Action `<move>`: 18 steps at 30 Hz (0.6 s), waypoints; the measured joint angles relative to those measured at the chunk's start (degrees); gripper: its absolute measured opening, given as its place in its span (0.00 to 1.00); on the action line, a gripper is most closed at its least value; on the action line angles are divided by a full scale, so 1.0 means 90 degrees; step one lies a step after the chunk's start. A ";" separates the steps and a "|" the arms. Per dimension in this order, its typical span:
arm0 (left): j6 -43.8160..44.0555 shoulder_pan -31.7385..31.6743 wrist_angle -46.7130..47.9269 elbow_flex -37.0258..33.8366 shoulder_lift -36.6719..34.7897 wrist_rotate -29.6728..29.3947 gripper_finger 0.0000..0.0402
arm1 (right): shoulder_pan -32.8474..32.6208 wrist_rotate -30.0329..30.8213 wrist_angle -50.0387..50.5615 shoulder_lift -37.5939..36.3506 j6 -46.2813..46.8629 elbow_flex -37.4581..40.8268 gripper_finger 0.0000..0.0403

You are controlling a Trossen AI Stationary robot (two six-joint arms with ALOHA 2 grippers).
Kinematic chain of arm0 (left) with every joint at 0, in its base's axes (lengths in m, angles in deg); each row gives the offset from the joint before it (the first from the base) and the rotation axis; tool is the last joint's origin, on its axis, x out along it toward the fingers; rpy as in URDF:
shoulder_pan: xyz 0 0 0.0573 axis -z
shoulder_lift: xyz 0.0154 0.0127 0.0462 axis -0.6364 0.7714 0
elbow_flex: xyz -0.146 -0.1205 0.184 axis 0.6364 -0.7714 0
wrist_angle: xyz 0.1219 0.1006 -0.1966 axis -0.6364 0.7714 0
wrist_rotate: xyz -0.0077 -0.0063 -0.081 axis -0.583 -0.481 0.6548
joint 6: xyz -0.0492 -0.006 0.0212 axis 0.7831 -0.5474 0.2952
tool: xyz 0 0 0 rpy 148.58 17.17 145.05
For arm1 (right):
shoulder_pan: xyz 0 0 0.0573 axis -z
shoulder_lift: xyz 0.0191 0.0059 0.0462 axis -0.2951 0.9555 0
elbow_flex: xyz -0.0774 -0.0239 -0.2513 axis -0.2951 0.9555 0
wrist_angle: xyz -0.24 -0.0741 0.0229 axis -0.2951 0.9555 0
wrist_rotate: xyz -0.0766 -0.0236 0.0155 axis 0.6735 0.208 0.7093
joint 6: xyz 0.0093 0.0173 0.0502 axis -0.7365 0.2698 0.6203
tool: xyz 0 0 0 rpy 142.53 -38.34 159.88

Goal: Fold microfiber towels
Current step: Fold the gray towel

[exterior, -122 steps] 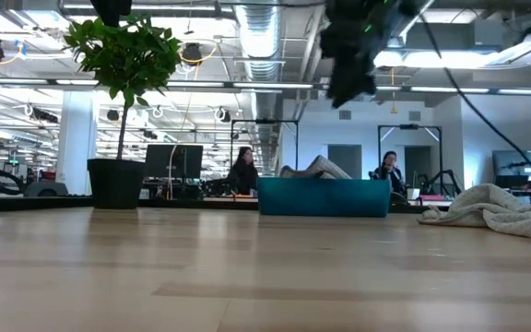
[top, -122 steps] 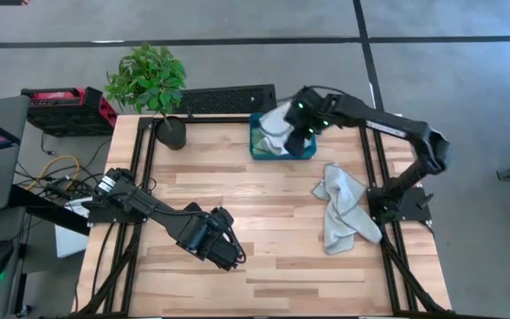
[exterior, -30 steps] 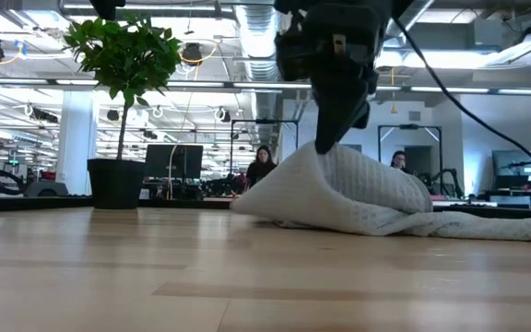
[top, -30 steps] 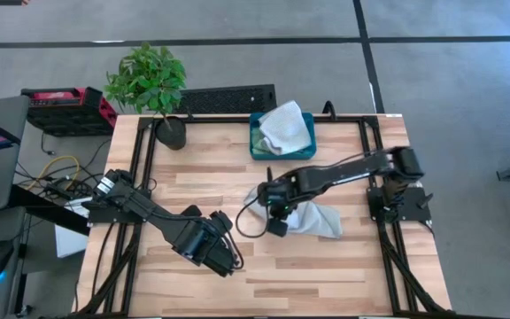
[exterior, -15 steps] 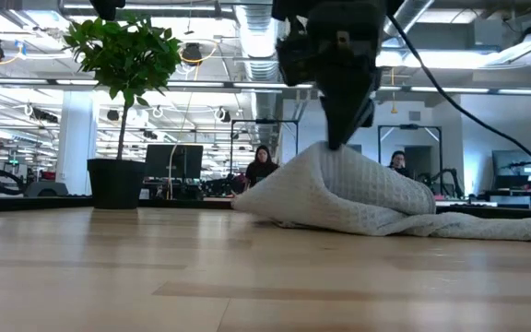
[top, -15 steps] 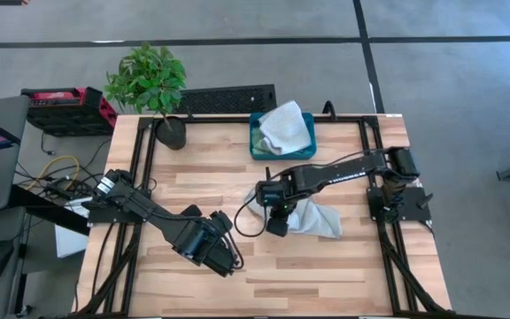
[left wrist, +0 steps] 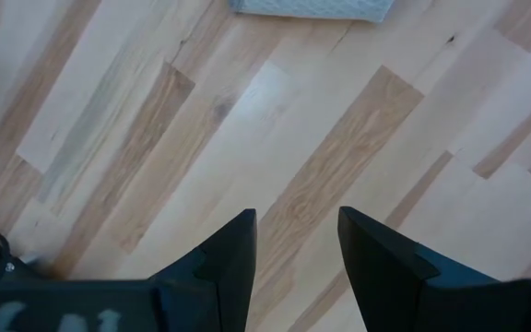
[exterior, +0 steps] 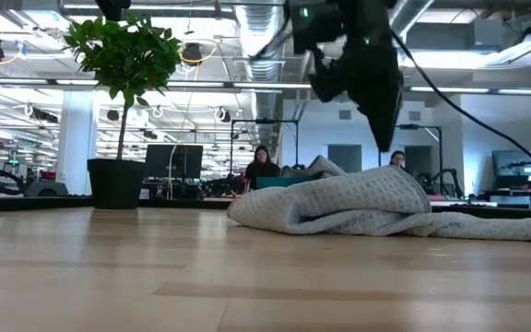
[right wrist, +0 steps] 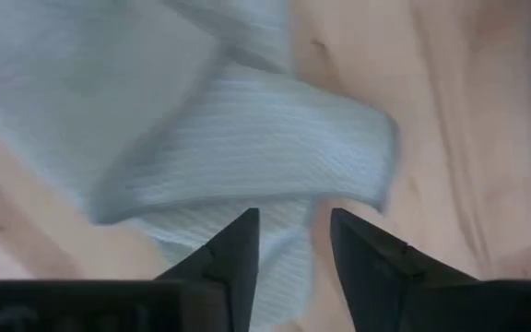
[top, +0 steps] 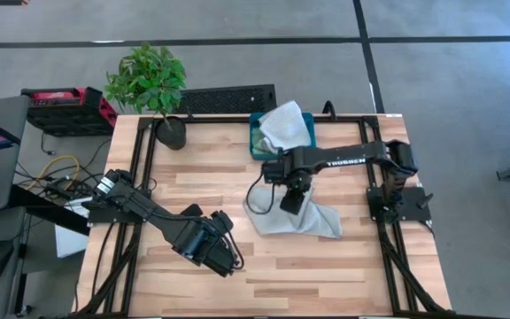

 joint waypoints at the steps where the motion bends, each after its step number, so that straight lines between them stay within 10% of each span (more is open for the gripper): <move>1: 0.0001 0.0000 -0.0006 0.0000 0.0000 0.0000 0.37 | 0.0100 0.0000 0.0087 0.0002 0.0042 0.0051 0.40; 18: -0.0002 -0.0011 -0.0011 0.0000 0.0000 -0.0002 0.37 | 0.1311 -0.0521 -0.0724 0.0005 -0.0350 0.1507 0.39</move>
